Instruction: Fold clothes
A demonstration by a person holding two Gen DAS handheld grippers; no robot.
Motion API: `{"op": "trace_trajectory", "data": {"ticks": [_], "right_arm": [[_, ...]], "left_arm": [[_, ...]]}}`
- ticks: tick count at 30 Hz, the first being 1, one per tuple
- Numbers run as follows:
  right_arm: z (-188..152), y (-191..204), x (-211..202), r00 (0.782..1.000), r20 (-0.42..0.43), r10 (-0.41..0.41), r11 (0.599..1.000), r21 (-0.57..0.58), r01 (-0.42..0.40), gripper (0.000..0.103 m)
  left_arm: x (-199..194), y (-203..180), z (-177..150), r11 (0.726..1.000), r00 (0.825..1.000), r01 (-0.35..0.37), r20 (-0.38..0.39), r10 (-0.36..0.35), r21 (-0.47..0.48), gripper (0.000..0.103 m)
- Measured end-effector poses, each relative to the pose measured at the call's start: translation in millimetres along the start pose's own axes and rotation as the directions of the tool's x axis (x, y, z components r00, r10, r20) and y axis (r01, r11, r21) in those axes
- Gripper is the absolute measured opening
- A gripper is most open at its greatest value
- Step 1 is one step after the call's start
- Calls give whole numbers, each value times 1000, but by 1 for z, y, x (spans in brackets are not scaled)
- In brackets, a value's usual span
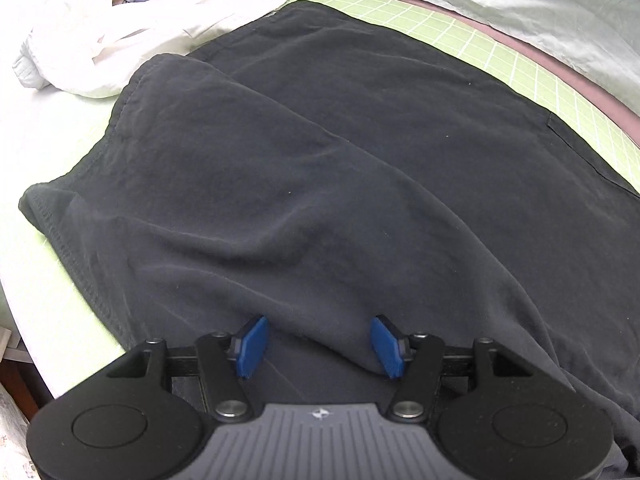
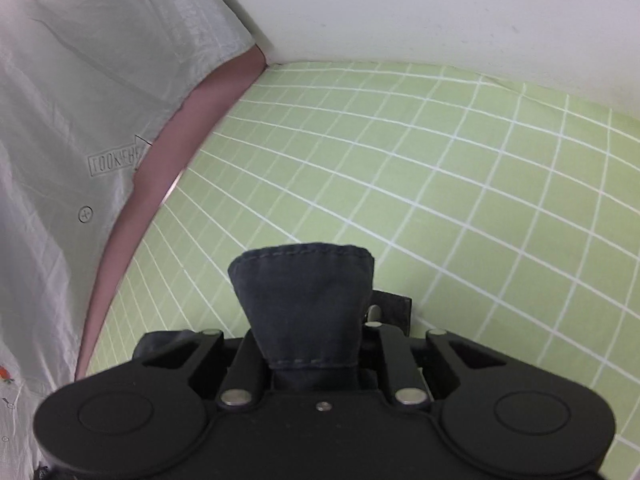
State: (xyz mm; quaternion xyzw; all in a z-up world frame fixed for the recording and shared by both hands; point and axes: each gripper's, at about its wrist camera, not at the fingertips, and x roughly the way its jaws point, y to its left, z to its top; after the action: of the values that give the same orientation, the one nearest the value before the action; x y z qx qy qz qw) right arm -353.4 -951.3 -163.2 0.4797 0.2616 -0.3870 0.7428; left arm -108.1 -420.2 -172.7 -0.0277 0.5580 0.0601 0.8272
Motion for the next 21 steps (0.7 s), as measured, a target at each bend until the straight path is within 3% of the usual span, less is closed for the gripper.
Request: {"op": "trace_trajectory", "data": {"ticks": [3, 6, 8, 10, 12, 13, 14, 15, 17, 19, 21], "right_arm": [[16, 24, -21, 987, 105, 119, 993, -13, -118, 14], [27, 39, -74, 934, 254, 252, 968, -81, -239, 12], [25, 37, -105, 899, 335, 282, 959, -127, -253, 12], [22, 22, -122, 908, 366, 205, 975, -156, -158, 12], [14, 2, -104, 946, 323, 18, 981, -188, 45, 12], [7, -11, -85, 962, 260, -81, 965, -219, 141, 12], [0, -23, -66, 963, 199, -184, 938, -257, 232, 14], [-7, -36, -47, 948, 140, -286, 900, -299, 316, 16], [-24, -56, -27, 917, 75, -391, 861, -322, 393, 24], [-29, -55, -39, 924, 120, -363, 873, -302, 383, 31], [-24, -41, -48, 918, 198, -342, 871, -301, 389, 45]], "left_arm": [[3, -2, 1, 1000, 1000, -1, -10, 1, 12, 63], [6, 0, 1, 1000, 1000, 18, -24, -18, 19, 63], [6, -2, -1, 999, 1000, 23, -21, -22, 33, 64], [5, -4, -4, 998, 1000, 12, -7, -11, 55, 64], [5, -4, -5, 998, 1000, -1, 0, 1, 64, 68], [5, -2, -4, 998, 1000, -1, -1, 1, 62, 69], [6, -1, -2, 998, 1000, -1, -3, 1, 66, 70], [6, 0, -1, 997, 1000, 1, -6, 0, 73, 70], [6, 1, 1, 996, 1000, 3, -13, -2, 86, 70], [6, -1, 3, 997, 1000, -1, -18, 3, 82, 70], [5, -4, 4, 997, 1000, -14, -22, 16, 79, 72]]}}
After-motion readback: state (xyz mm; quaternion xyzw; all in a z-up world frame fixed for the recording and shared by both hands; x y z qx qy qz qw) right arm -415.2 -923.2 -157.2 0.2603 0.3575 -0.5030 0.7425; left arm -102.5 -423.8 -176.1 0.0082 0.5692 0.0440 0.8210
